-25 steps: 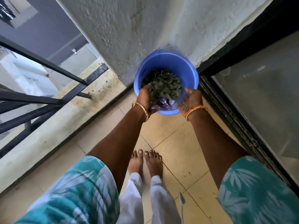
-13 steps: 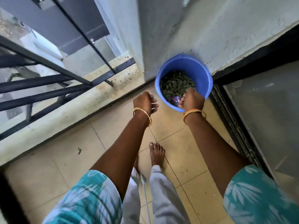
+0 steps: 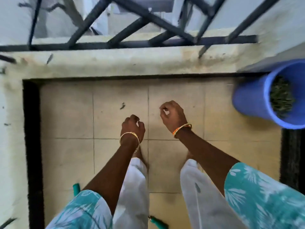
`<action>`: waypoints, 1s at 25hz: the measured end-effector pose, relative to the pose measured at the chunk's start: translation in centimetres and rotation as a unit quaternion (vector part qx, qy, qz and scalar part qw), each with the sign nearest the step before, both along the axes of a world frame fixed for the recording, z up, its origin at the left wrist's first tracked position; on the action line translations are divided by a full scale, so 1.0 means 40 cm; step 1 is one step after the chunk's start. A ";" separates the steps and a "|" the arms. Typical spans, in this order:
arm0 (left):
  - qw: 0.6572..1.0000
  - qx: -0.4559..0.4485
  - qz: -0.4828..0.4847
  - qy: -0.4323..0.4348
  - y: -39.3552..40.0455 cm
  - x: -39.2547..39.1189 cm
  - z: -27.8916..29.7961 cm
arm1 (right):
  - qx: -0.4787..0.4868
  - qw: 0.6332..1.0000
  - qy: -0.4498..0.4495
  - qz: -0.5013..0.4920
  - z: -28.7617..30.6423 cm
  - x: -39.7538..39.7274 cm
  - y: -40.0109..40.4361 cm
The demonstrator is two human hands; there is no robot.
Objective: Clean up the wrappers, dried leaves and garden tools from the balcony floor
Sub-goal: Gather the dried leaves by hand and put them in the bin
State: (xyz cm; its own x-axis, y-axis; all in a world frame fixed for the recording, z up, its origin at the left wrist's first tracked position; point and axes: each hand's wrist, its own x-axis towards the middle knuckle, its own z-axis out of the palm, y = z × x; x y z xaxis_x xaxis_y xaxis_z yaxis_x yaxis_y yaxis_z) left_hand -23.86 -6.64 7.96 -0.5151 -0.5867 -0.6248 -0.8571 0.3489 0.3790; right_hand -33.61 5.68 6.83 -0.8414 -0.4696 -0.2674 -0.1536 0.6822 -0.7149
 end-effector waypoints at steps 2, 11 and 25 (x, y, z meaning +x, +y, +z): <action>0.999 -0.012 0.043 0.007 -0.099 0.096 -0.092 | 0.016 0.998 -0.022 0.064 -0.115 0.067 -0.127; 0.981 -0.026 0.180 0.064 -0.330 0.294 -0.467 | 0.069 0.992 -0.038 0.101 -0.535 0.203 -0.450; 0.959 -0.004 0.276 0.056 -0.321 0.313 -0.468 | 0.054 0.998 -0.012 0.003 -0.584 0.208 -0.472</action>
State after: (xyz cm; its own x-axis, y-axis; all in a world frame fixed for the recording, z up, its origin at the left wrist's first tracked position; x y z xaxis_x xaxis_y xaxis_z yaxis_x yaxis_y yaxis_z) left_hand -11.36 -19.46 -10.75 -0.1873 -0.7936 -0.5789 -0.8665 -0.1441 0.4779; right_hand -25.29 -13.20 -16.54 -0.8312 -0.4424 -0.3366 -0.1417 0.7542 -0.6412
